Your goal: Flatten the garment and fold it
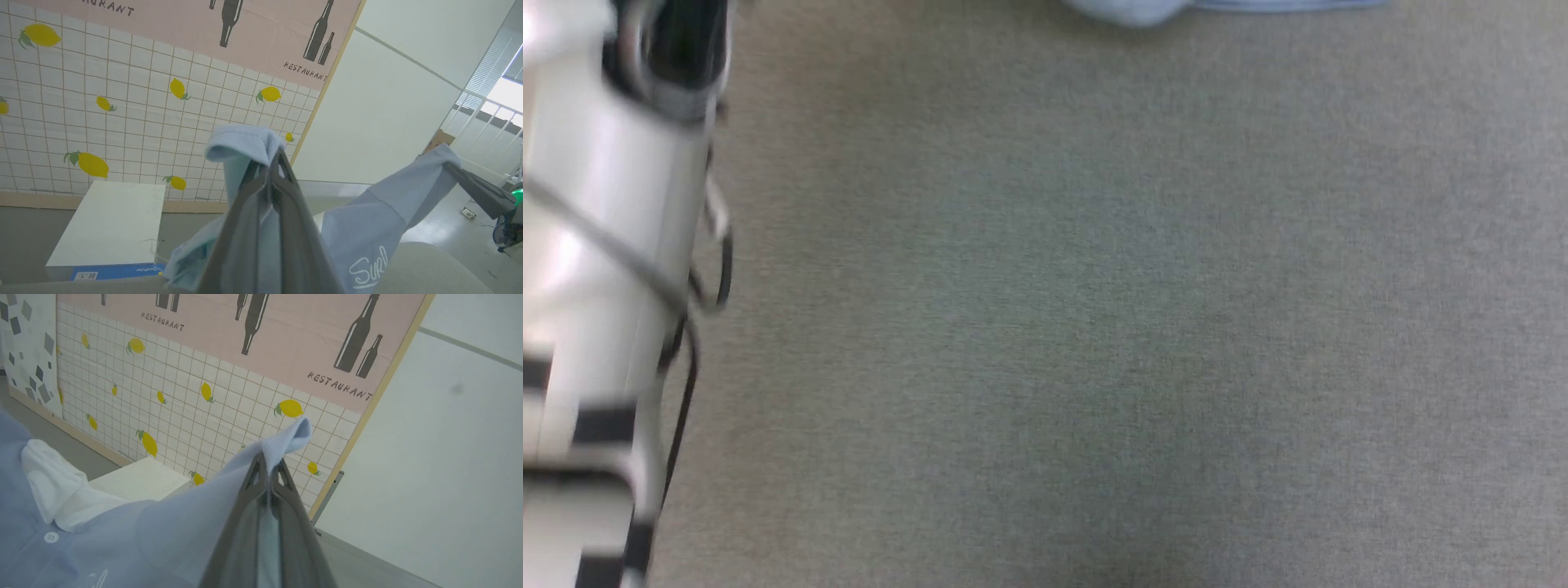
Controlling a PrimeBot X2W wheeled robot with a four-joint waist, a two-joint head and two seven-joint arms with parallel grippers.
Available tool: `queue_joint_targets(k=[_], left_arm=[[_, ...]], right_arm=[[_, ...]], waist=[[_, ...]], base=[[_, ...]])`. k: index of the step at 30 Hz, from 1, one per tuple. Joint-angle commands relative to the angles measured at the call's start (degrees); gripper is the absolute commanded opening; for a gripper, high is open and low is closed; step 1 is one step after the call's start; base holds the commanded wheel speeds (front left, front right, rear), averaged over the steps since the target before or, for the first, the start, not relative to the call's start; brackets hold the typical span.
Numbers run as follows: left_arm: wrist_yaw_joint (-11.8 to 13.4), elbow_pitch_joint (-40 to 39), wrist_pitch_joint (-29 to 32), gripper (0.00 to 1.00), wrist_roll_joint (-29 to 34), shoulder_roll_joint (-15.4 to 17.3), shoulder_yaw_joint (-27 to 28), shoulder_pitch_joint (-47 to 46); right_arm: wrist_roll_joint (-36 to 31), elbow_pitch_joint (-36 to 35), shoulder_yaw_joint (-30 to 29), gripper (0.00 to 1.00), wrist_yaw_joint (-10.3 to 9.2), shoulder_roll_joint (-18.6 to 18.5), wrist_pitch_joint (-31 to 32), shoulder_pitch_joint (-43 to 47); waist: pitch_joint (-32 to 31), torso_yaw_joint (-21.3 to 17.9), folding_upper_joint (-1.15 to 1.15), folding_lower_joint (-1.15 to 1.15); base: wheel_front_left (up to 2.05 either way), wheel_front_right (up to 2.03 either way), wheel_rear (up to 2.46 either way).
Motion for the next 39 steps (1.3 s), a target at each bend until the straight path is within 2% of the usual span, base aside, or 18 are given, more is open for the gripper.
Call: queue_joint_targets(k=[1, 6, 9, 11, 15, 18, 22, 28, 33, 39], left_arm=[[0.22, -3.02, 1.58, 0.0, -1.46, 1.72, 0.4, 4.34], [4.37, -17.04, 7.69, 0.0, -6.26, 6.87, 2.62, 18.51], [6.93, -24.7, 9.0, 0.0, -8.47, 8.6, 4.24, 25.74], [8.49, -29.5, 9.35, 0.0, -9.59, 9.18, 4.99, 30.35], [11.08, -36.39, 8.64, 0.0, -10.97, 9.07, 5.85, 38.71], [12.37, -39.01, 7.21, 0.0, -10.88, 9.05, 6.1, 45.28], [12.93, -40.01, 5.27, 0.0, -11.18, 8.41, 5.58, 53.72], [14.15, -38.98, 4.11, 0.0, -11.97, 7.78, 4.73, 63.04], [14.25, -37.82, 5.42, 0.0, -15.1, 7.35, 3.66, 70.03], [15.11, -36.47, 8.88, 0.0, -18.46, 8.77, 2.31, 78.14]], right_arm=[[4.28, -2.78, 0.41, 0.0, -0.11, -2.25, 2.1, 3.99], [17.04, -17.18, -2.4, 0.0, -0.11, -10.5, 11.45, 18.75], [21.0, -24.93, -7.25, 0.0, -0.11, -13.09, 16.15, 27.59], [23.02, -29.77, -11.84, 0.0, -0.11, -13.23, 19.05, 33.55], [24.1, -38.75, -21.07, 0.0, -0.11, -10.41, 24.23, 45.27], [23.64, -44.83, -26.85, 0.0, -0.11, -5.81, 27.79, 54.28], [23.55, -50.59, -31.64, 0.0, -0.11, 0.14, 31.94, 64.19], [23.86, -54.88, -35.02, 0.0, -0.11, 5.94, 35.72, 72.19], [24.05, -55.96, -36.5, 0.0, -0.11, 9.04, 39.19, 78.07], [25.3, -56.58, -37.18, 0.0, -0.11, 11.36, 46.16, 87.89]], waist=[[-2.53, 1.56, 0.0, 0.0], [-3.68, 1.93, 0.0, 0.0], [-4.07, 2.0, 0.0, 0.0], [-4.11, 2.09, 0.0, 0.0], [-4.62, 2.27, 0.0, 0.0], [-5.6, 2.11, 0.0, 0.0], [-7.33, 1.98, 0.0, 0.0], [-10.77, 1.66, 0.0, 0.0], [-14.69, 1.5, 0.0, 0.0], [-19.16, 1.47, 0.0, 0.0]], base=[[0.0, 0.0, 0.0], [0.0, 0.0, 0.0], [0.0, 0.0, 0.0], [0.0, 0.0, 0.0], [0.0, 0.0, 0.0], [0.0, 0.0, 0.0], [0.0, 0.0, 0.0], [0.0, 0.0, 0.0], [0.0, 0.0, 0.0], [0.0, 0.0, 0.0]])
